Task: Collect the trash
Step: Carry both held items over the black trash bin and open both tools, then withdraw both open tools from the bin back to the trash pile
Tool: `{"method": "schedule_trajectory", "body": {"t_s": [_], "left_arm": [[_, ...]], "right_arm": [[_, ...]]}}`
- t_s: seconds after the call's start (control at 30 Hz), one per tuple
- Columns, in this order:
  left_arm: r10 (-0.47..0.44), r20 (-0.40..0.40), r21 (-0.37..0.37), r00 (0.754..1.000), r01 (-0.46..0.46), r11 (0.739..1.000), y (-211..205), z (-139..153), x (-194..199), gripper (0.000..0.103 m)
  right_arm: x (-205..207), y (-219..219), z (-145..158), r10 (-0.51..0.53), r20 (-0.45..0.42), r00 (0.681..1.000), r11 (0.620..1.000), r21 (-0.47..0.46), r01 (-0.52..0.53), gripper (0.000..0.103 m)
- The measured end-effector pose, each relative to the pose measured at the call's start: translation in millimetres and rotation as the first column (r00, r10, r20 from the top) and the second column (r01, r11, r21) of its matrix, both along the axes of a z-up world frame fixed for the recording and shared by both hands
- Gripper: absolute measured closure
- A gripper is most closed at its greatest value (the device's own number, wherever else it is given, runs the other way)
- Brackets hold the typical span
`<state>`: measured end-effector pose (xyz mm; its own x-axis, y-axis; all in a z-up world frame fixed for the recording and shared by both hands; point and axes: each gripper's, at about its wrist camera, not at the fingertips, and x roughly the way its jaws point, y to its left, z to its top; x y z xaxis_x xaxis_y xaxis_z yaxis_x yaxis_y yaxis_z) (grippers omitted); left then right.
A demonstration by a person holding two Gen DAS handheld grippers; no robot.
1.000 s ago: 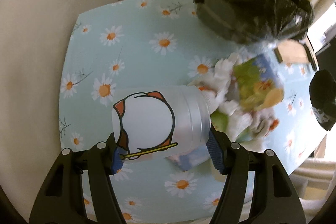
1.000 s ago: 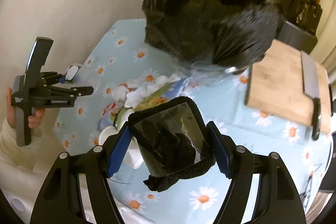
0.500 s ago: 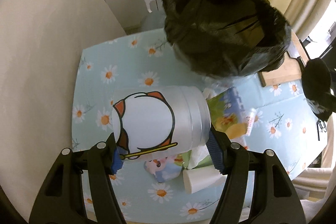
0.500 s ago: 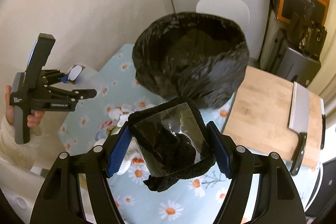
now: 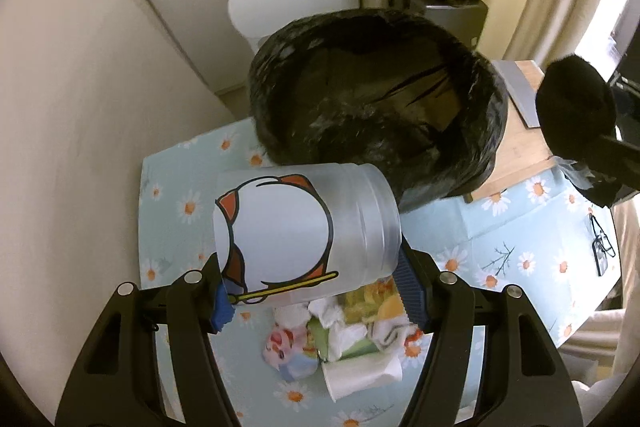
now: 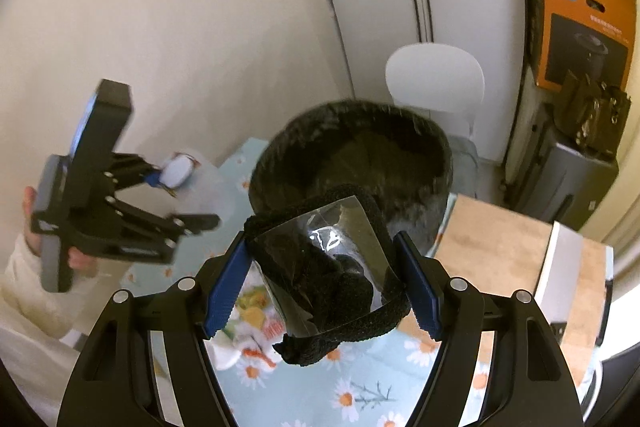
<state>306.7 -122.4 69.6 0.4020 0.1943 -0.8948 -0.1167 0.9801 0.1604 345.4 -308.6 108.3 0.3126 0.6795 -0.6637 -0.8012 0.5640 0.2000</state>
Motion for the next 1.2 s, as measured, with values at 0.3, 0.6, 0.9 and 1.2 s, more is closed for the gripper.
{"method": "schedule_trajectory", "body": {"t_s": [0.3, 0.6, 0.9, 1.2], "left_arm": [[-0.056, 0.014, 0.028, 0.998, 0.056, 0.998, 3, 4, 48, 0.037], [-0.141, 0.119, 0.101, 0.983, 0.129, 0.986, 8, 10, 66, 0.008], [0.044, 0.127, -0.054, 0.991, -0.037, 0.998, 44, -9, 47, 0.007], [0.114, 0.089, -0.136, 0.990, -0.101, 0.986, 64, -26, 7, 0.006]], "right_arm": [[33, 16, 8, -0.005, -0.003, 1.000, 0.999, 0.040, 0.006, 0.035], [67, 38, 16, -0.080, 0.068, 0.994, 0.991, 0.112, 0.072, 0.011], [54, 34, 6, -0.104, 0.052, 0.993, 0.993, 0.055, 0.101, 0.011], [31, 25, -12, -0.163, 0.071, 0.984, 0.985, -0.045, 0.167, 0.011]]}}
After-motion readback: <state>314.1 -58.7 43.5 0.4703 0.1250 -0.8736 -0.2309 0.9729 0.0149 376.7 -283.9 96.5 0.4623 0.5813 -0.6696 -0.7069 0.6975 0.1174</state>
